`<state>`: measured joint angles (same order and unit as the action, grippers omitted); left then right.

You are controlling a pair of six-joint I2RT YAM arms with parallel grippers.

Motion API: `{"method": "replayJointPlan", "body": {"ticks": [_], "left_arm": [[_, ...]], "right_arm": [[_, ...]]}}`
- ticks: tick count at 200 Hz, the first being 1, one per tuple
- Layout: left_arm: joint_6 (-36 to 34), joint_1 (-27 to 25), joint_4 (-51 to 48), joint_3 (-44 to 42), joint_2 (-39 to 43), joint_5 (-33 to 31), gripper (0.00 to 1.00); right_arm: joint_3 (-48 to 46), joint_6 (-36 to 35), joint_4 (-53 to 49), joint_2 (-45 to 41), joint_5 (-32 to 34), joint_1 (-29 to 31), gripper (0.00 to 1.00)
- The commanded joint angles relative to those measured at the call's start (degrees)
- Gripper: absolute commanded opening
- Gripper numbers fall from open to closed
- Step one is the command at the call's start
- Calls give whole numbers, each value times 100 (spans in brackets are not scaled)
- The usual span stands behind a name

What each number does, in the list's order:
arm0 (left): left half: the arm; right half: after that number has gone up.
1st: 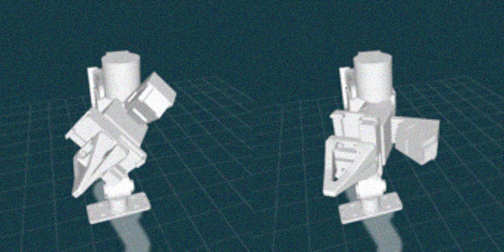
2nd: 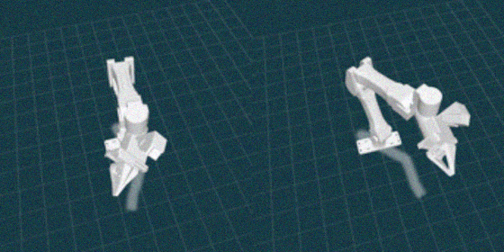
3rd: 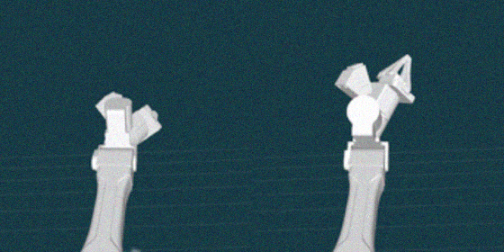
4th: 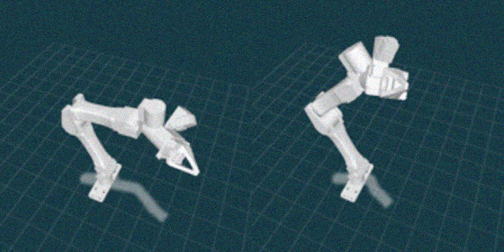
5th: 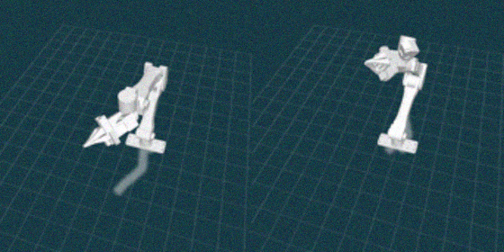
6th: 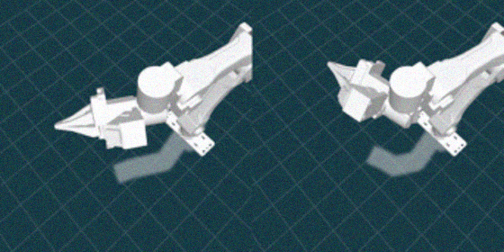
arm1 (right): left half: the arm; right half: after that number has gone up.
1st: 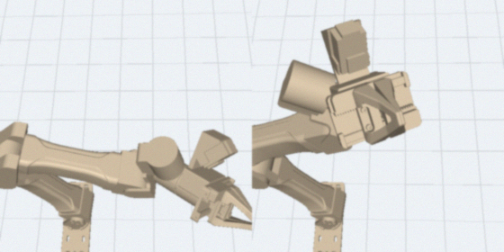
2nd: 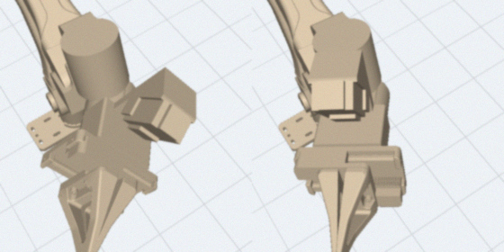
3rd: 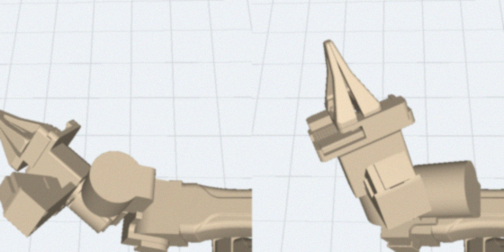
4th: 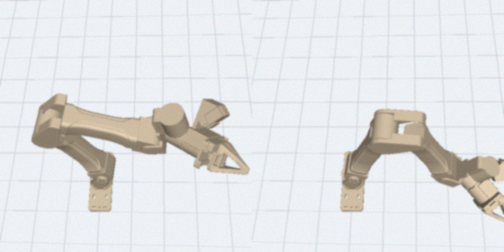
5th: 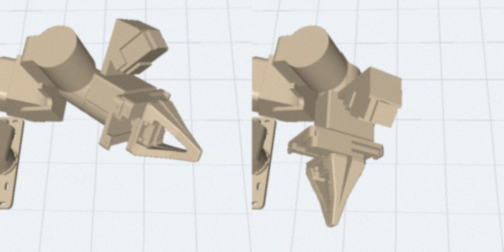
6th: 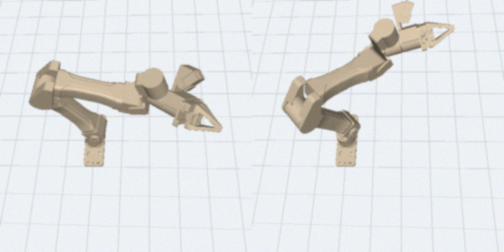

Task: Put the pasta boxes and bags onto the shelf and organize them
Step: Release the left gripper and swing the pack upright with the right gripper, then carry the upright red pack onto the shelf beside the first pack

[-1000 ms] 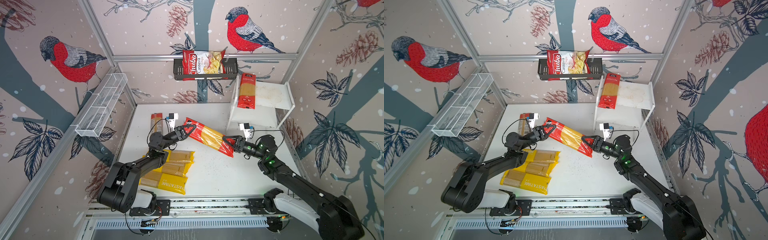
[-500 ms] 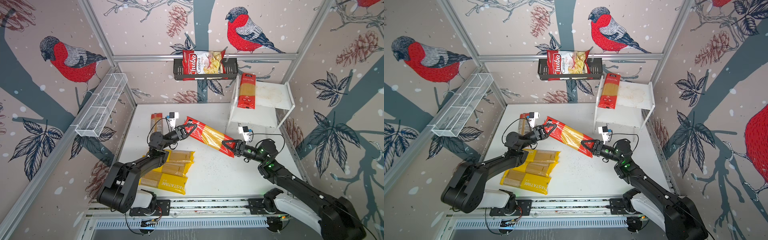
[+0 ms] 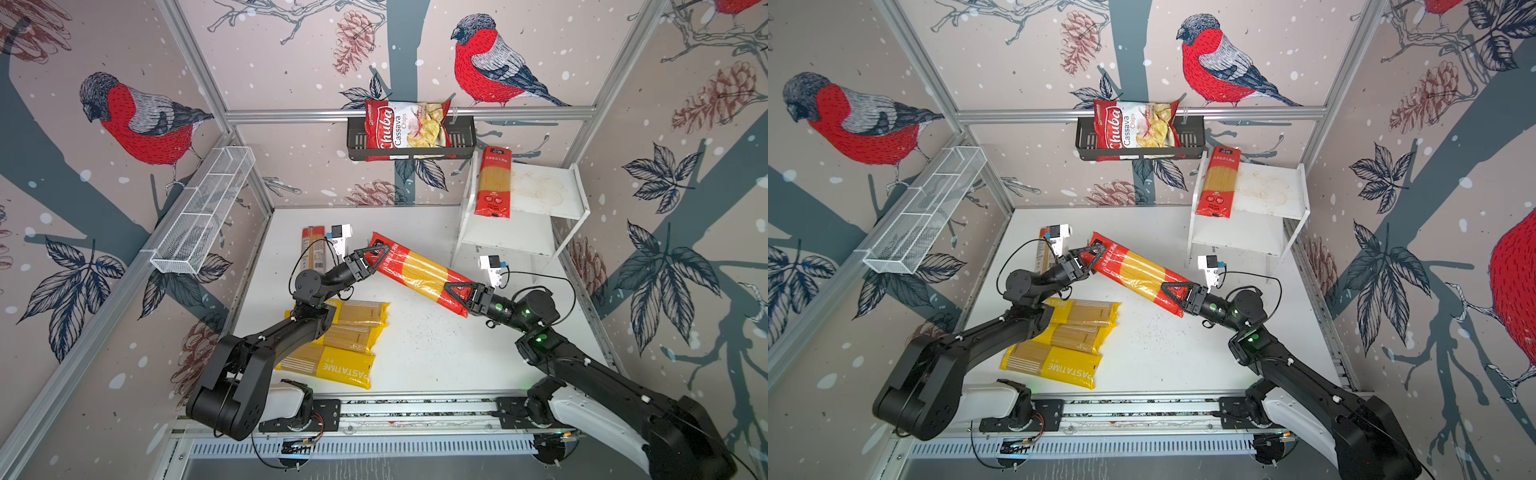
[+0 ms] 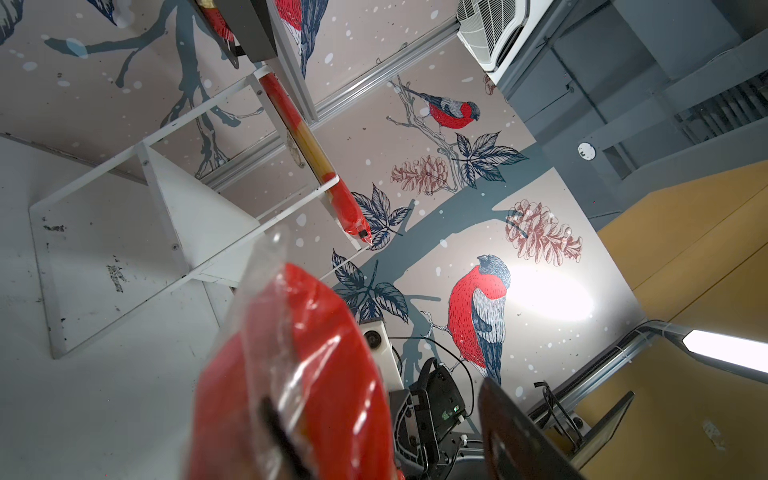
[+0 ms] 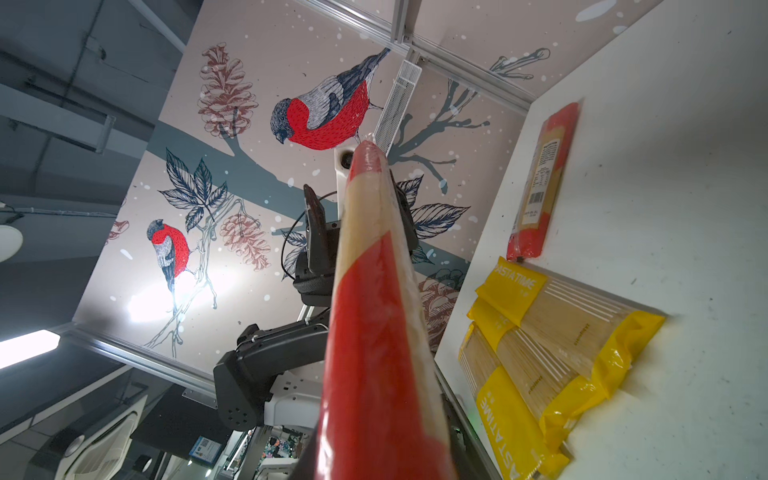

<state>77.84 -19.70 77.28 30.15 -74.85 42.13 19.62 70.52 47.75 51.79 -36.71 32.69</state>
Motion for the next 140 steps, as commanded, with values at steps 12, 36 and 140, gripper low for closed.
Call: {"method": "replayJointPlan", "body": {"ticks": [12, 36, 140], "left_arm": [[-425, 2, -8, -35, 395, -290, 75], [-662, 2, -388, -37, 688, -371, 78], [-1663, -427, -1850, 227, 1158, -729, 81]], "right_arm": [[435, -169, 556, -273, 934, -64, 6], [734, -271, 182, -508, 1464, -144, 0], [2475, -232, -1903, -1054, 5005, -870, 0]]}}
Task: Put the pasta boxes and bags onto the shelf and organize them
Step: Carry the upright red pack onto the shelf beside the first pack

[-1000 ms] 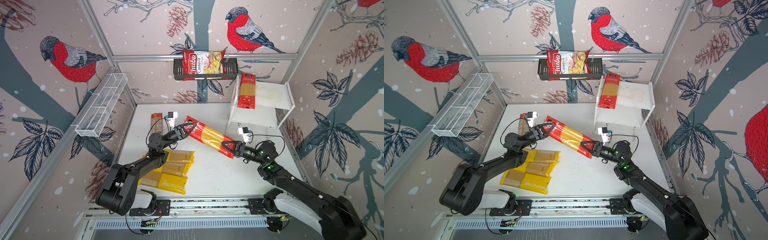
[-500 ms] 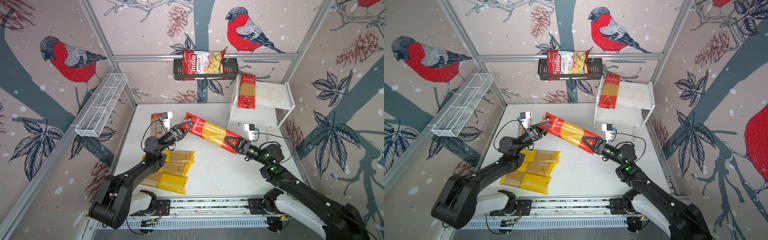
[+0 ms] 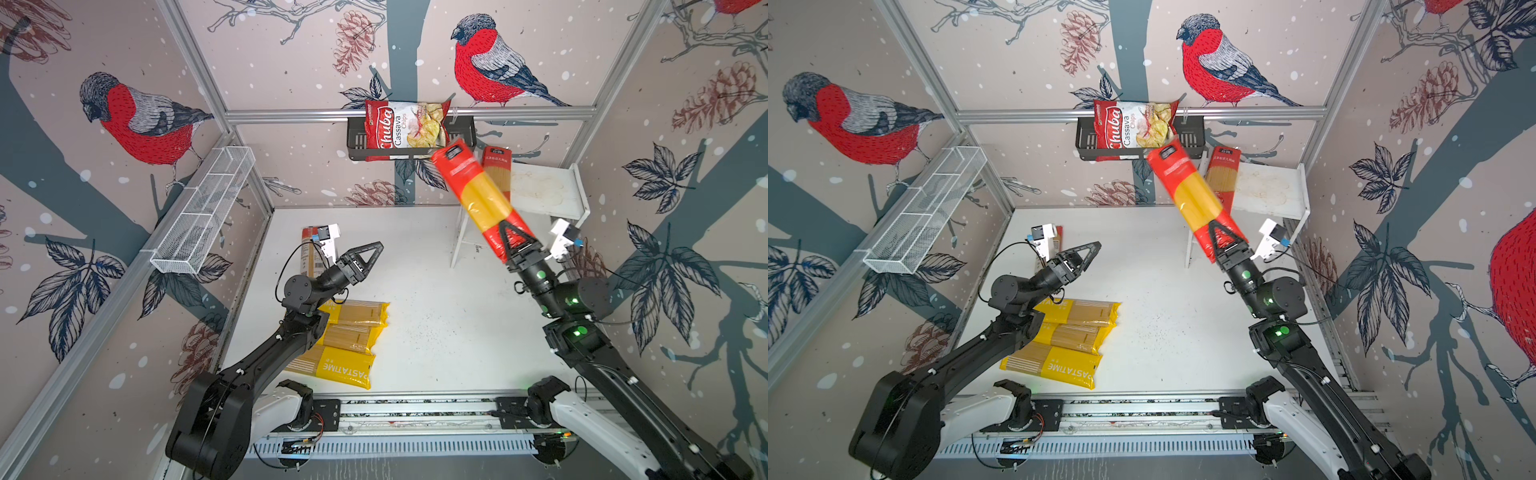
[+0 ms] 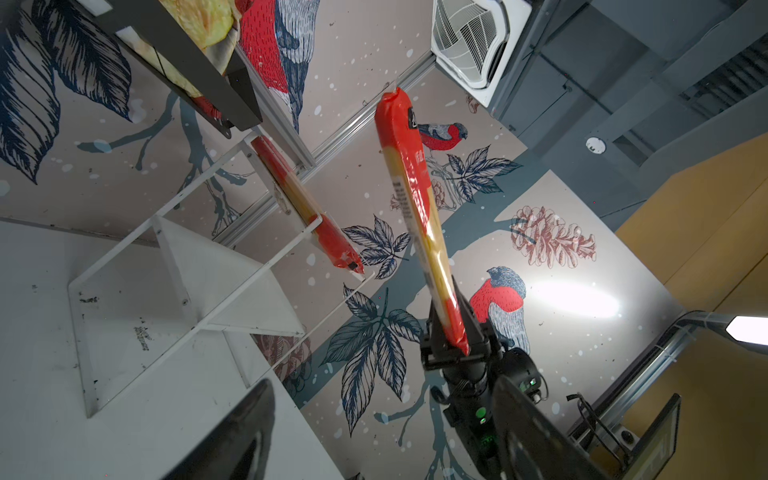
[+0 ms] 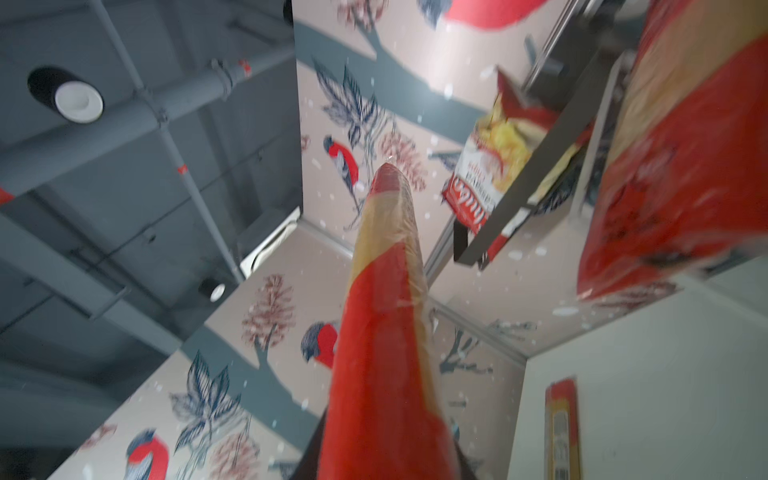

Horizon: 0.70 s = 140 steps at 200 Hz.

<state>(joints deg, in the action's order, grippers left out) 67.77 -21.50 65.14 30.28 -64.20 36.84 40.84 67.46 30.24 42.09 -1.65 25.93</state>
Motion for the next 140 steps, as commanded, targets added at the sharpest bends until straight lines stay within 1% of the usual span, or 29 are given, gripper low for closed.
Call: {"method": "replayJointPlan", "body": {"ticks": [1, 18, 31, 40, 54, 68, 91, 107, 125, 136, 140], "left_arm": [[-671, -280, -671, 227, 97, -215, 81], [-943, -549, -983, 309, 38, -350, 81], [-966, -713, -963, 282, -51, -438, 80], [-976, -829, -912, 235, -99, -517, 80], [-1024, -996, -896, 197, -168, -643, 80], [-1063, -1114, -908, 171, -227, -707, 80], [-1107, -1199, -909, 139, -242, -757, 80], [-1140, -1214, -948, 114, -192, -798, 80], [-1226, -1217, -1038, 68, -100, -850, 80], [-1300, -1217, -1112, 48, -59, -887, 80], [-1322, -1211, -1134, 45, -56, -899, 80]], "right_arm": [[371, 74, -177, -81, 1531, -208, 0], [707, 166, -730, 38, 1925, -464, 0], [1028, 26, -1047, 303, 1962, -666, 0], [1239, 79, -1358, 465, 2060, -766, 0], [1273, 67, -1204, 703, 2159, -862, 0], [1354, 331, -1309, 983, 2141, -1004, 0], [1363, 691, -1068, 1412, 2048, -1040, 3], [1411, 917, -1059, 1642, 2090, -1018, 7], [1453, 1031, -1131, 1765, 2417, -925, 12], [1458, 1050, -1087, 1834, 2469, -907, 18], [1473, 1062, -1102, 1873, 2467, -906, 22]]}}
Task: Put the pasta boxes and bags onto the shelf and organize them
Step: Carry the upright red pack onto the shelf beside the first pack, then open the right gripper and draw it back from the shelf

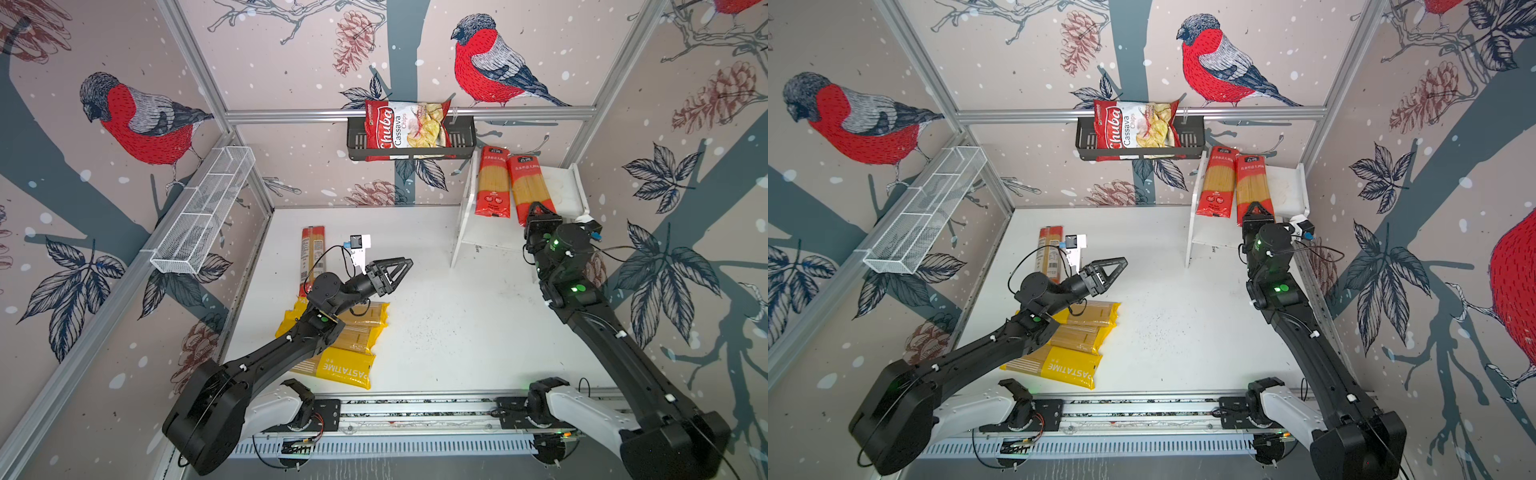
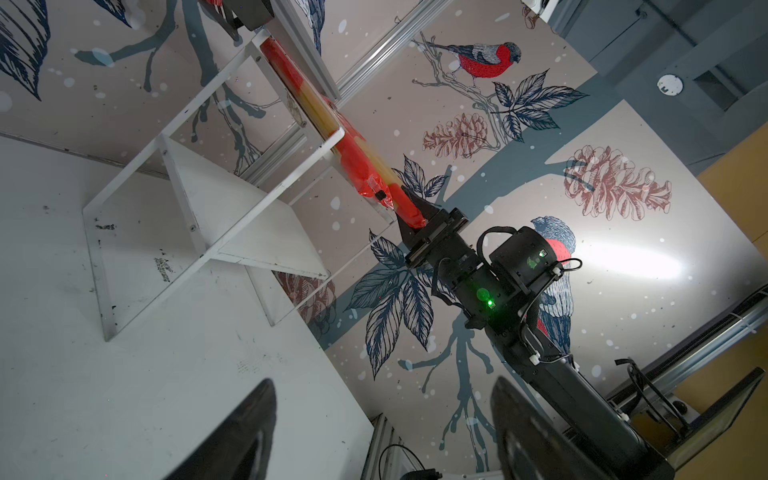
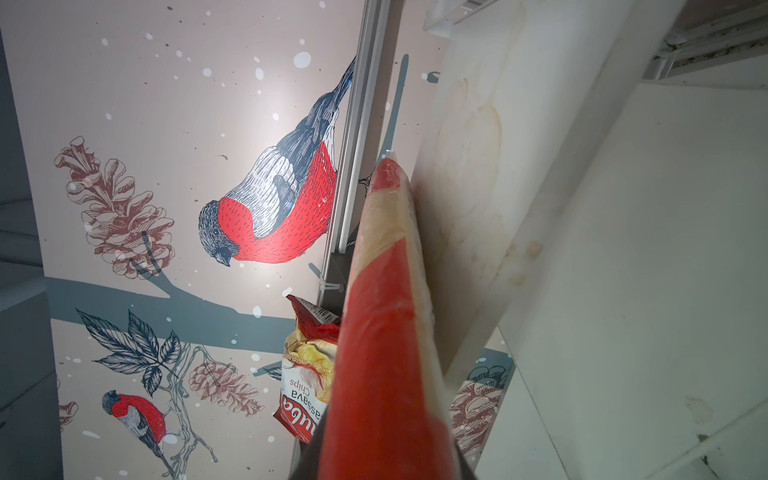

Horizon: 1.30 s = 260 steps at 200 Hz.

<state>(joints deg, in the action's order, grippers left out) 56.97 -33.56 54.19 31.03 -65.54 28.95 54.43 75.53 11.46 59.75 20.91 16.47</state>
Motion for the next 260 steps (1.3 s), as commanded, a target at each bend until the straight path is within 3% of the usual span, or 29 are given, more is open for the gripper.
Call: {"method": "replayJointPlan", "body": {"ticks": [1, 29, 56, 94, 136, 166, 181, 196, 220, 260], "left_arm": [[-249, -7, -44, -28, 81, -114, 80], [-240, -10, 28, -50, -11, -86, 80], [-255, -10, 47, -87, -16, -69, 80], [-316, -3, 94, -123, -65, -14, 80], [-101, -10, 509, -195, -278, 81, 80], [-72, -6, 540, -245, -270, 79, 80], [-61, -17, 539, -256, -273, 76, 80], [-49, -17, 541, -255, -279, 79, 80], [-54, -52, 502, -265, -258, 46, 80], [-115, -57, 411, -309, -181, 0, 80]], "right_arm": [[117, 258, 768, 116, 207, 41, 23], [148, 270, 785, 278, -160, -3, 43], [-221, 212, 571, -149, -367, -63, 61], [-709, 42, 170, -864, -1240, -518, 71], [-838, -209, 194, -952, -2222, -952, 64], [-915, -10, 455, -856, -2339, -1000, 33], [-913, 194, 722, -666, -2375, -997, 22], [-790, 369, 921, -435, -2307, -914, 20], [-665, 500, 1197, -185, -1676, -555, 20], [-587, 599, 1102, 4, -1401, -336, 21]]}}
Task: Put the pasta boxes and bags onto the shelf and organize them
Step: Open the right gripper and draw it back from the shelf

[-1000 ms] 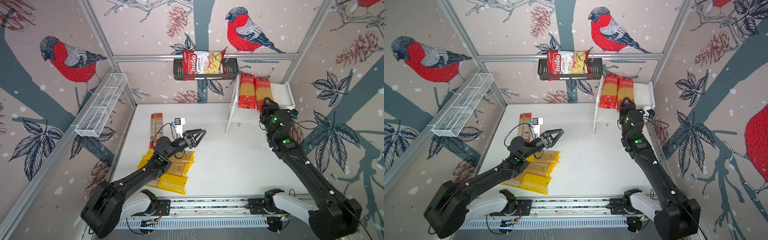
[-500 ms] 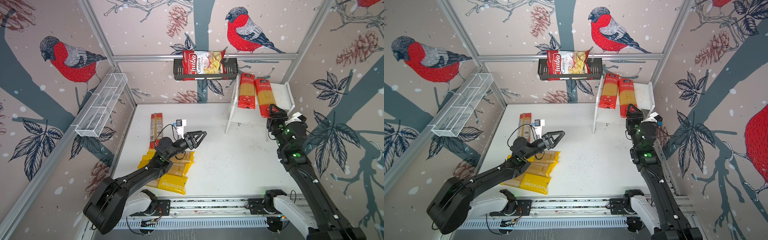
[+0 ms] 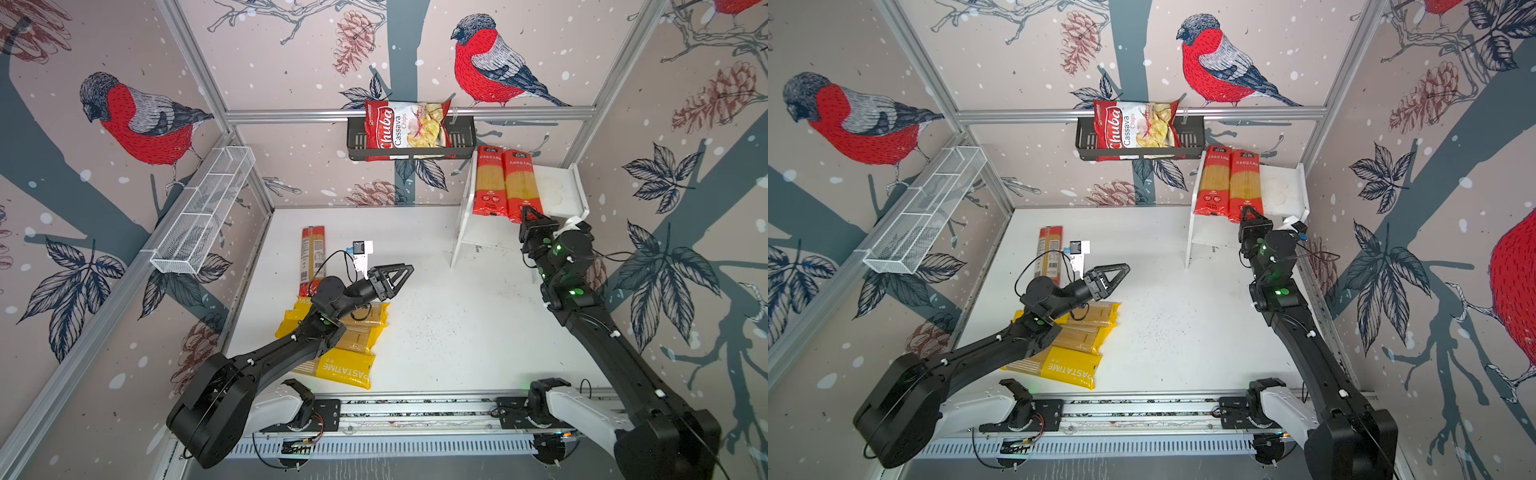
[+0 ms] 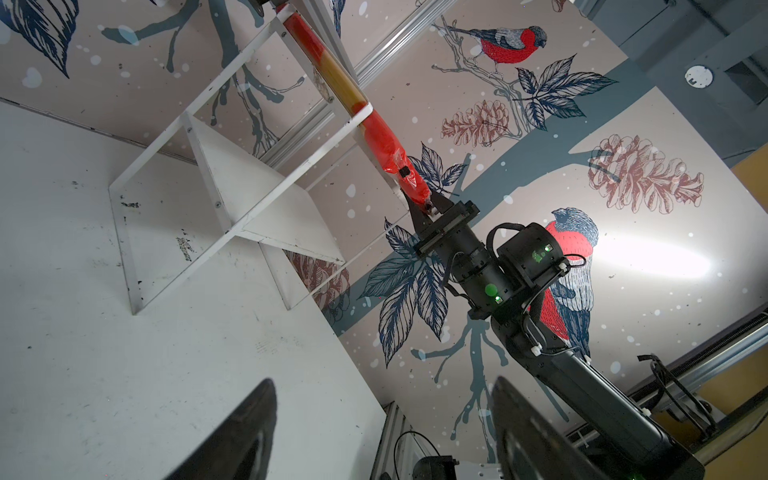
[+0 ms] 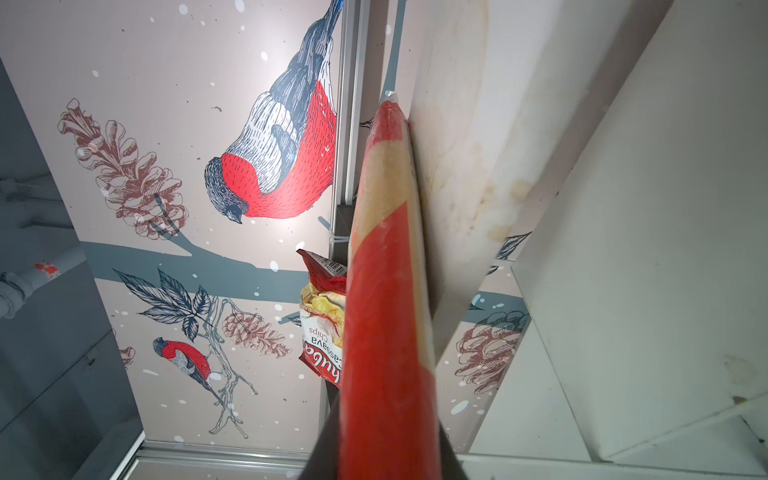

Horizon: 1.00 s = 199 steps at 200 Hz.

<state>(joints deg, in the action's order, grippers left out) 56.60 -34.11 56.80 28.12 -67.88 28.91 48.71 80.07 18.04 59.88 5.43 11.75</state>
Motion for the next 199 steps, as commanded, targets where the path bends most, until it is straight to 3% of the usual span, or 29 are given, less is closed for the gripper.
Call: {"method": "replayJointPlan", "body": {"ticks": [1, 33, 75, 127, 139, 173, 199], "left_arm": [[-78, -1, 149, -17, 54, 3, 80], [-105, -6, 121, -21, 48, 3, 79], [-70, -12, 165, -4, -11, 29, 79], [-108, -41, 32, -12, 73, -39, 79], [-159, -37, -48, -16, 125, -59, 79], [-313, -36, -320, 53, 230, -107, 80], [-471, 30, -735, 199, 277, -122, 80]], "right_arm": [[-17, 142, 440, -14, 158, 140, 21], [-168, 49, 279, -195, 468, 202, 26], [-173, -95, 125, -368, 1046, 296, 17], [-191, -2, 269, -109, 1094, 483, 21], [-222, 0, 268, -132, 1109, 504, 26], [-199, -174, 146, -319, 1034, 512, 55], [-247, -383, -171, -629, 972, 495, 69]]}}
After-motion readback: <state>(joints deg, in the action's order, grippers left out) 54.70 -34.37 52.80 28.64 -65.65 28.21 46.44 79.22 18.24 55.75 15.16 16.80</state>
